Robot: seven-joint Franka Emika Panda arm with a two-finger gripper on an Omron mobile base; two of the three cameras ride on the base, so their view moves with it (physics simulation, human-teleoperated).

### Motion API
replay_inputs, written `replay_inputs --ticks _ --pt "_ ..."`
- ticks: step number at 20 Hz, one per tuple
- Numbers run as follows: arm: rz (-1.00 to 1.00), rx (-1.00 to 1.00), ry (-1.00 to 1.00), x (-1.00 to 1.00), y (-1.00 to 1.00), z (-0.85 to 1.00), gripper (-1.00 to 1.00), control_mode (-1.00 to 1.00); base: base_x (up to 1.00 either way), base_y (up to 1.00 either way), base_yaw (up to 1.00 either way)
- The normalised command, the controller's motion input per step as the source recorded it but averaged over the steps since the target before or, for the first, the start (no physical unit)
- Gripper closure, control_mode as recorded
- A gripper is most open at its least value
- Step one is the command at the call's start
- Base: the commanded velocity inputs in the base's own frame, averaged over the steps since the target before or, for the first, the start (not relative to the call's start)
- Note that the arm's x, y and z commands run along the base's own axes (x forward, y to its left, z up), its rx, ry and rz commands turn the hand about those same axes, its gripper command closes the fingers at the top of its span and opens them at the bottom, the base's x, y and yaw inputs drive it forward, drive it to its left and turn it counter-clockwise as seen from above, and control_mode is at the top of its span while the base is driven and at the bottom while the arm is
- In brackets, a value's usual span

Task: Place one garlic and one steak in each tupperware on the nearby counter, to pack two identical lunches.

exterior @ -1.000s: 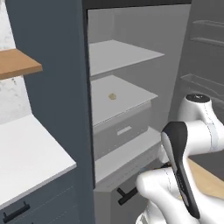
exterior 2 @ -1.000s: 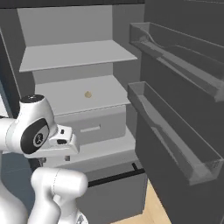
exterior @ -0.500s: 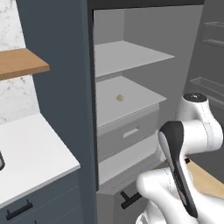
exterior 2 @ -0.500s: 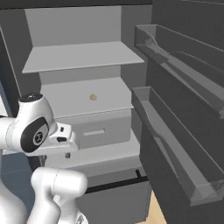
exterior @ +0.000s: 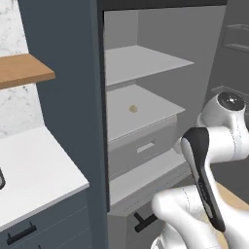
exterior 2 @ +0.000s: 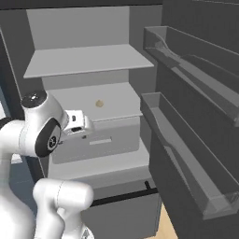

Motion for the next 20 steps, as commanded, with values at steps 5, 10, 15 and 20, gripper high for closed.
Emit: replay_inputs --ticks 5,10,15,20 --pt "0.0 0.22 0.12 1.0 -0.29 0.91 -1.0 -1.0 0.0 0.0 0.0" --pt "-0.03 0.1 0.13 1.0 0.23 0.06 -1.0 -1.0 0.0 0.0 0.0" --pt "-0.13 0.0 -0.1 1.0 0.46 -0.41 -1.0 -1.0 0.0 0.0 0.0" --pt "-0.1 0.0 -0.05 0.92 0.5 -0.32 -1.0 -1.0 0.0 0.0 0.0"
